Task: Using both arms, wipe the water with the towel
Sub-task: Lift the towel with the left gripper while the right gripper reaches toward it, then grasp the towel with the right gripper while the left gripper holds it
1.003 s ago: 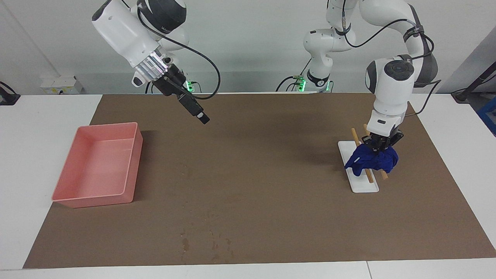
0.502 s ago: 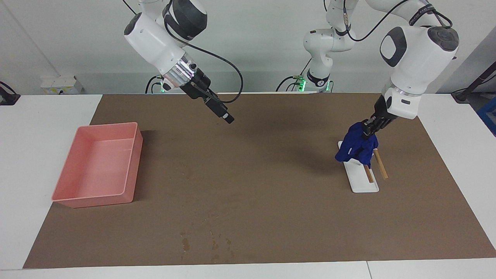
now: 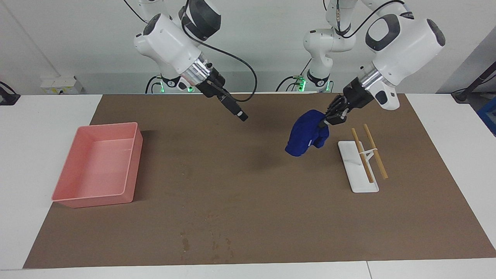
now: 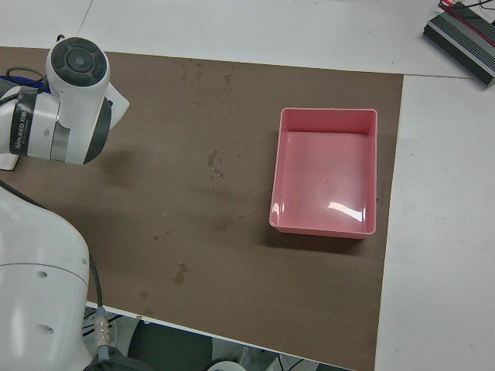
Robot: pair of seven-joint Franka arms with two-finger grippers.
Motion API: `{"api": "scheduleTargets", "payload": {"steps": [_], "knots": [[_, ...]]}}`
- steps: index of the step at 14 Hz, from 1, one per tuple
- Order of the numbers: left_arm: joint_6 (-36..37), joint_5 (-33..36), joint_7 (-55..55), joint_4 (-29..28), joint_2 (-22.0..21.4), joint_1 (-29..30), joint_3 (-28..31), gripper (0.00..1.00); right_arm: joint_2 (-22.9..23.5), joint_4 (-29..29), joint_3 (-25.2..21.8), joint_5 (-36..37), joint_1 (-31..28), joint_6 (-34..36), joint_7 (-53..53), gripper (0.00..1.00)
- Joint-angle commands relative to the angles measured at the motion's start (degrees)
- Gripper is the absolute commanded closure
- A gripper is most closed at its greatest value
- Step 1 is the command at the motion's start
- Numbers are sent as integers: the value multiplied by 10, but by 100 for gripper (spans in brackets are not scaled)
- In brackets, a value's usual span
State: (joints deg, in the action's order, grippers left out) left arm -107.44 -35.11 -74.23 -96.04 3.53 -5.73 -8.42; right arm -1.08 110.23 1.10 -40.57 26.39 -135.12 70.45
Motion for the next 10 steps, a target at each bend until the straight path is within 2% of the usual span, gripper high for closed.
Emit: {"api": "scheduleTargets", "payload": {"steps": [1,4,10], "knots": [[-75,-59,-78,-48,-26,-50,6,100,13,7,0,-14,26,-31,3,0],[-94,-81,-93,-61,-29,-90,6,100,15,12,0,-14,36,-36,3,0],[-96,-80,-87,-100,-49,-101,8,100,16,10,0,-14,33,-33,1,0]]}}
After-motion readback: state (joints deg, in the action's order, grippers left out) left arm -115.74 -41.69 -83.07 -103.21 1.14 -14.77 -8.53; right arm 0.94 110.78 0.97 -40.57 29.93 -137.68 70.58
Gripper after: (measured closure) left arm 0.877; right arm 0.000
